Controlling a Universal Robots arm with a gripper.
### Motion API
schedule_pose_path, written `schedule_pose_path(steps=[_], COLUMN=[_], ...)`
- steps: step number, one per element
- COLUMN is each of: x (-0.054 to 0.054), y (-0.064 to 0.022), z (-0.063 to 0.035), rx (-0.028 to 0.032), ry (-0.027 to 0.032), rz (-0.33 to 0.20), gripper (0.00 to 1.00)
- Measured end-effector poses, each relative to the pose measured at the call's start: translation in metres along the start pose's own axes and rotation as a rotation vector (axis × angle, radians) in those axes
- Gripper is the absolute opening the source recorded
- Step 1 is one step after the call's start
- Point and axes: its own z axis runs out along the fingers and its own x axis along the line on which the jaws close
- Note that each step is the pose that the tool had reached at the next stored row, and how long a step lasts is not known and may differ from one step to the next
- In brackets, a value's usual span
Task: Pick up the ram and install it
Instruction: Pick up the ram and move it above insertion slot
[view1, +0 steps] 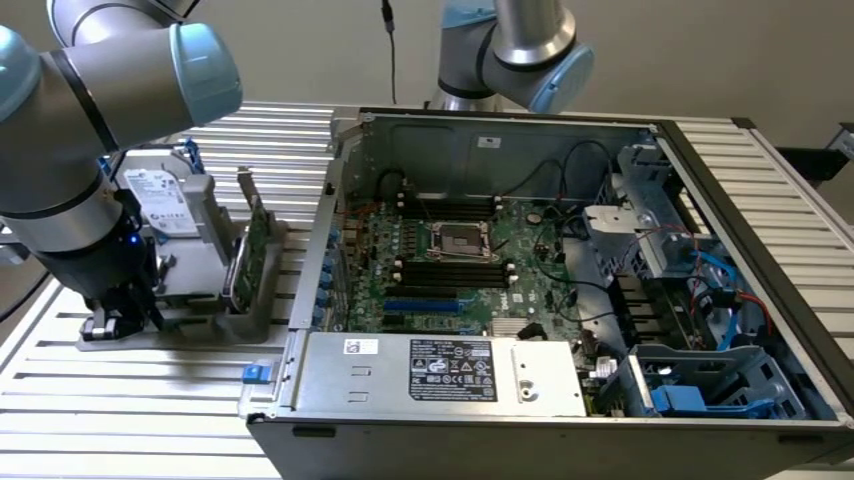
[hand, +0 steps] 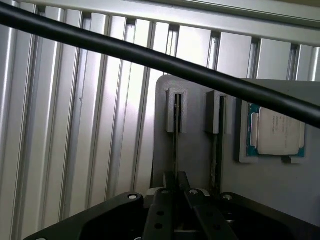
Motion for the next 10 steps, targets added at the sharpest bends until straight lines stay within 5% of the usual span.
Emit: schedule_pose_path(steps=[10], x=[0.0], y=[-0.0001], z=[0.0], rx=[-0.0015], ry=[-0.0003], rz=[0.0], gripper=[0.14])
